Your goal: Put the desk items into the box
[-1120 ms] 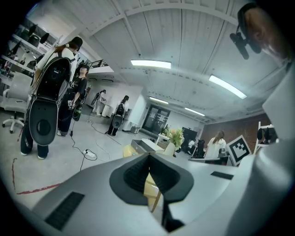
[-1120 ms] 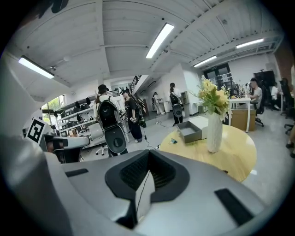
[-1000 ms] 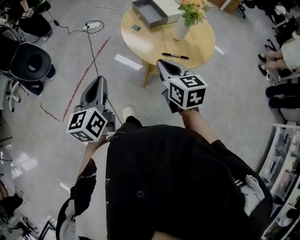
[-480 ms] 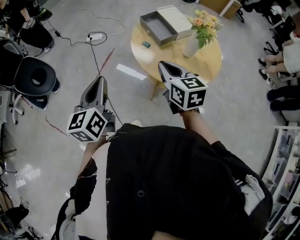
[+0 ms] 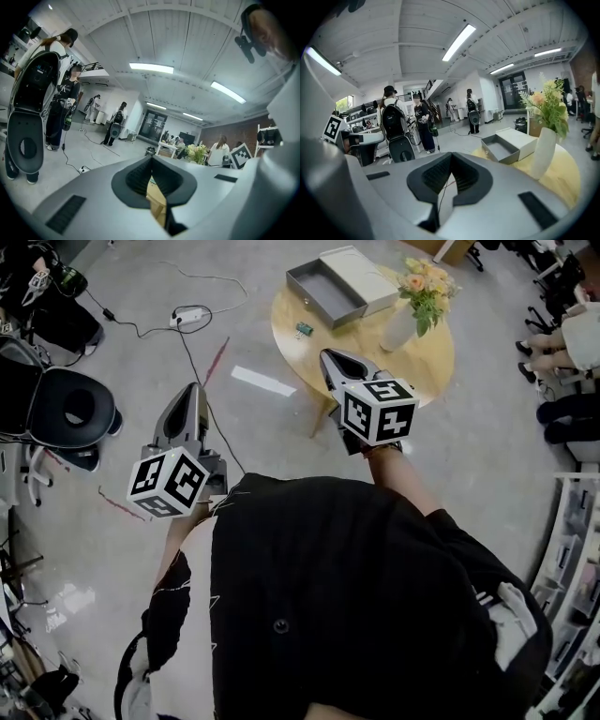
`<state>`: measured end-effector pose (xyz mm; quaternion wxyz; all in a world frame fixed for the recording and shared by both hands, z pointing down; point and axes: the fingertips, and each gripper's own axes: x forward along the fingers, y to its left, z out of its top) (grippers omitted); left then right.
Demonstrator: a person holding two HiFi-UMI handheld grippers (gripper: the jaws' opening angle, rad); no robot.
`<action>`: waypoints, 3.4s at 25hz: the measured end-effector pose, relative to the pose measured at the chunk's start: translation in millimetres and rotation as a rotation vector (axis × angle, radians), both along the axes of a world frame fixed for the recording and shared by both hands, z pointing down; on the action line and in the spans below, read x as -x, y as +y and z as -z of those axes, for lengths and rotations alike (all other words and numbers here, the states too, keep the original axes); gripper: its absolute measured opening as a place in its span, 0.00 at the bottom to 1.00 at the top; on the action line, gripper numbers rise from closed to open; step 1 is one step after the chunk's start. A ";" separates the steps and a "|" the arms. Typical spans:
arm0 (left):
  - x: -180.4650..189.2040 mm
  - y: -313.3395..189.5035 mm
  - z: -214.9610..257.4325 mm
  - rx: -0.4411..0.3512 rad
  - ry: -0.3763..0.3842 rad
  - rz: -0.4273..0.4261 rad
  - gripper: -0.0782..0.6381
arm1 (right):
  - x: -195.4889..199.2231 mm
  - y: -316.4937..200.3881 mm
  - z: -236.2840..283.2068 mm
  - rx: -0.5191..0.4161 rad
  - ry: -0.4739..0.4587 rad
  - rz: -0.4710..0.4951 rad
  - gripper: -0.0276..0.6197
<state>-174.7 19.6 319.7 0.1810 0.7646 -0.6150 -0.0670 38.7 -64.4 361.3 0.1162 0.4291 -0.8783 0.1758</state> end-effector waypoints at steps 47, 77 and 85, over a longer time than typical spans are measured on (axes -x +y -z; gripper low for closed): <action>87.3 -124.8 -63.6 0.159 0.087 0.158 0.12 | 40.4 -162.0 -146.6 0.236 0.318 0.106 0.12; 117.6 -122.2 -76.4 0.197 0.101 0.246 0.12 | 56.7 -177.3 -197.5 0.201 0.683 0.262 0.18; 122.1 -115.3 -70.8 0.190 0.098 0.273 0.12 | 54.0 -181.6 -200.2 0.205 0.698 0.251 0.14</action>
